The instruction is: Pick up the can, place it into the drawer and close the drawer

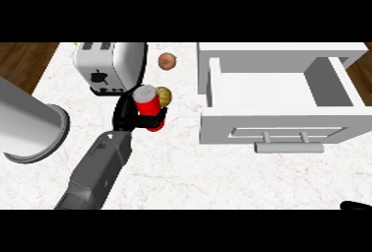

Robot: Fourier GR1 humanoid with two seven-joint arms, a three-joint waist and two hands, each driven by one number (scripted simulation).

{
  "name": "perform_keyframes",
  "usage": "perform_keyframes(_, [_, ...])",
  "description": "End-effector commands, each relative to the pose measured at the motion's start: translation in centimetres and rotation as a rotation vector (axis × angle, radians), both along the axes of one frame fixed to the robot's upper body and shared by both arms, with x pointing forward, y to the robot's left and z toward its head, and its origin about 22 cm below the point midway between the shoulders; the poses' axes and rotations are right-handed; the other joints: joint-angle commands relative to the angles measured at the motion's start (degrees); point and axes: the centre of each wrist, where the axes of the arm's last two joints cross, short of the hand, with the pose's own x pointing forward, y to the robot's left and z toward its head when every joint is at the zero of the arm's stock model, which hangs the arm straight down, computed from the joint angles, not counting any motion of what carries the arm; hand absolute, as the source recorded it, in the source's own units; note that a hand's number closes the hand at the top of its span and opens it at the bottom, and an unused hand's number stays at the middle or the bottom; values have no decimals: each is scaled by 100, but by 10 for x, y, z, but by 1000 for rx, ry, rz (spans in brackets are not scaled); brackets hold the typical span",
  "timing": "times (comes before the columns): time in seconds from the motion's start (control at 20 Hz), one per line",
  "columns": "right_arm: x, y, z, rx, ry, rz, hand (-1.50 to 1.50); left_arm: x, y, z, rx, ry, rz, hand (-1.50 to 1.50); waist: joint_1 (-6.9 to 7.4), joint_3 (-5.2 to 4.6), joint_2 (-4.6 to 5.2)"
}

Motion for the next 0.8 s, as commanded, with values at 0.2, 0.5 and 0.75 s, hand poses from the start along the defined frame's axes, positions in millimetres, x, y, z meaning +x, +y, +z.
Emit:
perform_keyframes(0.2, [4,4,-3,-16,1,-34,-150,22,-41,85,49,-66,-100,150,107,5,-35])
perform_keyframes(0.5, [7,9,11,4,9,-12,-150,25,-84,156,23,-63,-132,150,53,0,-23])
perform_keyframes(0.75, [21,5,-8,14,-14,-32,-150,33,-111,208,84,-94,-135,150,16,3,6])
